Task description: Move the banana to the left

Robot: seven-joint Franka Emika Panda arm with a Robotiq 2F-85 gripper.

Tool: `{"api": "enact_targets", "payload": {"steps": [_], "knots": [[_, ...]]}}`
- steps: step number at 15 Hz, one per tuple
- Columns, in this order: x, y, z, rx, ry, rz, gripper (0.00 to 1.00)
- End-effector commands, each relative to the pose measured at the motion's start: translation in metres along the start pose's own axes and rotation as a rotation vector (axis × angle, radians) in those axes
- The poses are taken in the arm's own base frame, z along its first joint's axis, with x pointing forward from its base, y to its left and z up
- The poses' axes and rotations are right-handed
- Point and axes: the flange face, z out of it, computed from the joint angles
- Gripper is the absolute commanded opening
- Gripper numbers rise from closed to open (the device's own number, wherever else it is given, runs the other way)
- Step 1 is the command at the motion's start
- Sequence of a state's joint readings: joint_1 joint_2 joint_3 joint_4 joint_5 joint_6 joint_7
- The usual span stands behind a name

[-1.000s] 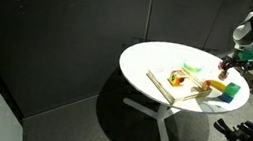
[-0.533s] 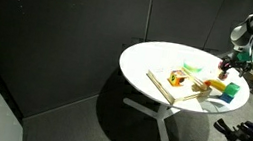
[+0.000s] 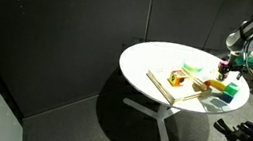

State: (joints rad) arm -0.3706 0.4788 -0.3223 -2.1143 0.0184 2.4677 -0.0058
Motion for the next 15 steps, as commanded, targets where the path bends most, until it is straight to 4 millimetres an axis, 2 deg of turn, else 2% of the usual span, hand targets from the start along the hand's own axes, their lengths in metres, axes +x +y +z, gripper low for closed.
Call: {"api": "enact_targets", "payload": {"steps": [1, 15], "knots": [[0.015, 0.002, 0.01, 0.001, 0.014, -0.049, 1.0], [0.03, -0.004, 0.046, -0.017, 0.013, -0.159, 1.0]]}}
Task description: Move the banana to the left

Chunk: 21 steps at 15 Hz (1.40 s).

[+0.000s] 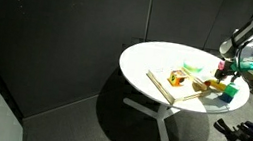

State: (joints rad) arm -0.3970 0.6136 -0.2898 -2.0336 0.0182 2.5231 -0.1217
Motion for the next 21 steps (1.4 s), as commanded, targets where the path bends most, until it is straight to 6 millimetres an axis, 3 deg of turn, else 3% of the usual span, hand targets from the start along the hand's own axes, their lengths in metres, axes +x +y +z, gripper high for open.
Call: {"api": "enact_targets", "payload": {"steps": [1, 11, 13, 16, 20, 21], "knots": [[0.01, 0.006, 0.005, 0.004, 0.009, -0.023, 1.0], [0.017, 0.01, 0.017, -0.005, -0.002, -0.017, 1.0], [0.018, 0.011, 0.02, -0.008, -0.008, -0.012, 0.73], [0.019, 0.011, 0.022, -0.012, -0.013, -0.007, 0.47], [0.02, 0.011, 0.018, -0.021, -0.019, 0.012, 0.16], [0.02, 0.012, 0.014, -0.025, -0.017, 0.02, 0.15]]}}
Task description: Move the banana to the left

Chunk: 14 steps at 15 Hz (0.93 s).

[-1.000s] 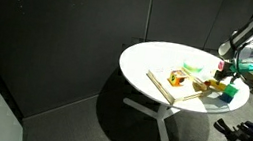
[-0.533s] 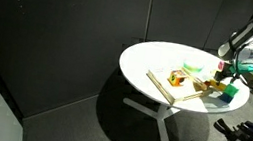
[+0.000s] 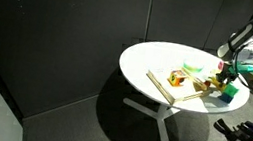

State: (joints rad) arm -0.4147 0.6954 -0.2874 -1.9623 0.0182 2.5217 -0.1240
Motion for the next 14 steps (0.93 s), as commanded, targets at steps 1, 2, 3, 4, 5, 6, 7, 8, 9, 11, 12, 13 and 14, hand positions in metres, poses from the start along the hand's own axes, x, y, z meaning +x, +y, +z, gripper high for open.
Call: {"api": "enact_targets", "payload": {"steps": [1, 2, 3, 4, 5, 6, 7, 8, 9, 11, 12, 13, 14], "knots": [[0.005, 0.007, -0.011, -0.011, -0.006, 0.026, 0.15], [0.004, 0.008, -0.014, -0.014, -0.005, 0.032, 0.15], [0.004, 0.009, -0.017, -0.017, -0.005, 0.036, 0.15], [0.003, 0.011, -0.021, -0.021, -0.004, 0.04, 0.15], [0.003, 0.012, -0.024, -0.026, -0.002, 0.046, 0.15], [0.002, 0.014, -0.028, -0.031, 0.003, 0.052, 0.15], [0.001, 0.015, -0.033, -0.036, 0.006, 0.057, 0.15], [0.001, 0.016, -0.038, -0.044, 0.009, 0.065, 0.15], [0.001, 0.017, -0.043, -0.051, 0.009, 0.074, 0.15], [0.0, 0.016, -0.055, -0.061, 0.01, 0.083, 0.15], [-0.001, 0.015, -0.061, -0.065, 0.009, 0.086, 0.15], [-0.002, 0.013, -0.068, -0.069, 0.012, 0.09, 0.15], [-0.002, 0.011, -0.074, -0.072, 0.011, 0.092, 0.15]]}}
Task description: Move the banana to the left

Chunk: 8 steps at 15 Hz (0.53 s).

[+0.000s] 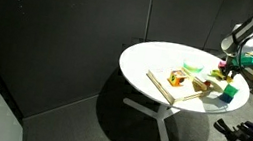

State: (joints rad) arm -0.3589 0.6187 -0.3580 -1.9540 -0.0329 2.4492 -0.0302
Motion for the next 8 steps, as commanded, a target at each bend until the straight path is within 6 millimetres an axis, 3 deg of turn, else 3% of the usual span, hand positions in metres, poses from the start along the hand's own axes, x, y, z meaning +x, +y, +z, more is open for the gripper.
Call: {"api": "enact_targets", "payload": {"steps": [1, 8], "knots": [[-0.007, -0.003, -0.032, -0.022, -0.002, 0.02, 0.15], [-0.018, -0.019, -0.074, -0.042, 0.054, -0.096, 0.15]]}}
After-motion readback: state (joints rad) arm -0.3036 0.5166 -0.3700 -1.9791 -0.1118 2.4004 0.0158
